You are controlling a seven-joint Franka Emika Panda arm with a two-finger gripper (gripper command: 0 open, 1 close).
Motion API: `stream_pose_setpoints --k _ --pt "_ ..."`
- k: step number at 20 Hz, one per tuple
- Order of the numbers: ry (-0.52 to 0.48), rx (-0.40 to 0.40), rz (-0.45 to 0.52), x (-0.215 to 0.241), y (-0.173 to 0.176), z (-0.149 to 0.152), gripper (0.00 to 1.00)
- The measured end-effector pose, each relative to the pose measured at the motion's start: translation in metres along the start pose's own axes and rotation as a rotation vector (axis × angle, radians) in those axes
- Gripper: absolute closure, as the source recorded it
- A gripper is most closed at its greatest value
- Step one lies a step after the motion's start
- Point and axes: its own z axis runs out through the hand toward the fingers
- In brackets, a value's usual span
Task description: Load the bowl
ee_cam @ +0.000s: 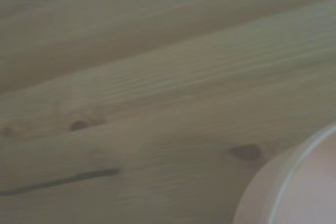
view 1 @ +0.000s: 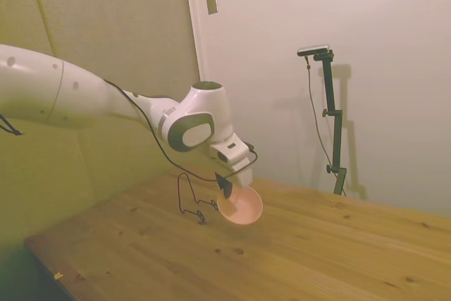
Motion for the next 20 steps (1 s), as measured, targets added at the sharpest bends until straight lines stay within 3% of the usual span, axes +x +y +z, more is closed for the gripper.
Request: stream_pose_setpoints --k 3,12,20 --pt "-0.045 0.044 -0.044 -0.014 -0.014 -0.007 1.0" --pt "-0.384 0.31 -0.192 -0.012 -0.021 0.018 1.0" --pt "-0.458 0.395 -0.213 -0.011 -0.021 0.042 1.0"
